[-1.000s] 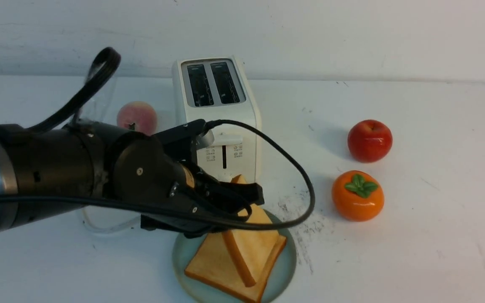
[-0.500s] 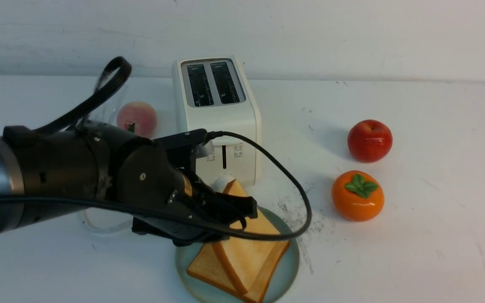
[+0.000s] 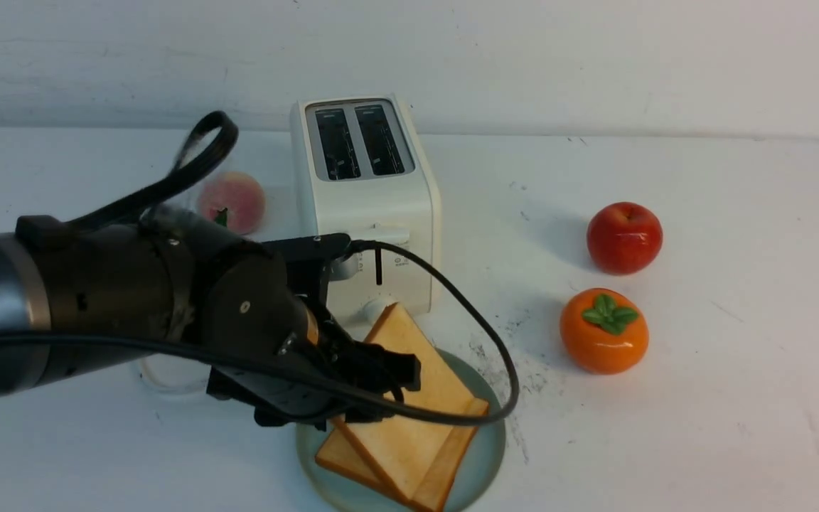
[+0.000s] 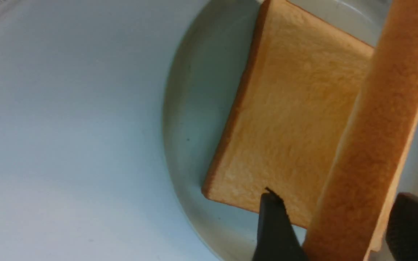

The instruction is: Take toasted bread from bread machine on white table place on plate.

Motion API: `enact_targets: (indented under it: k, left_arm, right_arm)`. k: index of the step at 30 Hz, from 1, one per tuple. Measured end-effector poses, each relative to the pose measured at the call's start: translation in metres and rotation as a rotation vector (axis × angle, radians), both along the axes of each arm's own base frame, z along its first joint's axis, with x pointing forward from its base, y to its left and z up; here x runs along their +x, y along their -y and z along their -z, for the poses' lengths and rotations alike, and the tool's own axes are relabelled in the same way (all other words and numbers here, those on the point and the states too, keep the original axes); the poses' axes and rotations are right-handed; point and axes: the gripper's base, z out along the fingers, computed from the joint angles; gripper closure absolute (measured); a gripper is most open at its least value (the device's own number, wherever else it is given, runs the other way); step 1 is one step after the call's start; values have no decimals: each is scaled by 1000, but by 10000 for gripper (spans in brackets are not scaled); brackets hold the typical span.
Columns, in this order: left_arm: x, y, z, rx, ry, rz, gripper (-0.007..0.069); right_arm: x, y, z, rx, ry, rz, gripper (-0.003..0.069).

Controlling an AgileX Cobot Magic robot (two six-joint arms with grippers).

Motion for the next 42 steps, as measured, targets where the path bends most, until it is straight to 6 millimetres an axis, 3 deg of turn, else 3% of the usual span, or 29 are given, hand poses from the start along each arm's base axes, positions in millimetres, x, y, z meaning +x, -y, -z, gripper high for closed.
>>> enact_targets:
  k: [19,24,26,27,28,30,32,37,42]
  left_arm:
    - [1,-12,2,136,10,-25,228]
    - [0,-14,-2,172,-30,-34,372]
    - [3,-13,-13,190,-33,-24,486]
    - [3,-13,-15,191,-33,-25,486]
    - [5,-12,-24,213,-37,-5,582]
    - [8,-10,-37,227,-26,20,638]
    - [10,-9,-47,228,-16,46,638]
    - [12,-5,-58,211,1,78,638]
    - [12,-4,-59,213,2,101,638]
  right_arm:
    - [-1,0,-6,-42,17,-29,521]
    - [-11,4,-30,-103,4,-52,535]
    - [-18,6,-40,-120,-27,-48,554]
    - [-18,6,-40,-122,-36,-47,557]
    - [-25,8,-48,-120,-78,-33,579]
    - [-32,10,-52,-105,-125,-11,612]
    - [-37,11,-53,-93,-152,2,652]
    - [-50,13,-42,-50,-157,39,677]
    - [-51,15,-17,18,7,84,677]
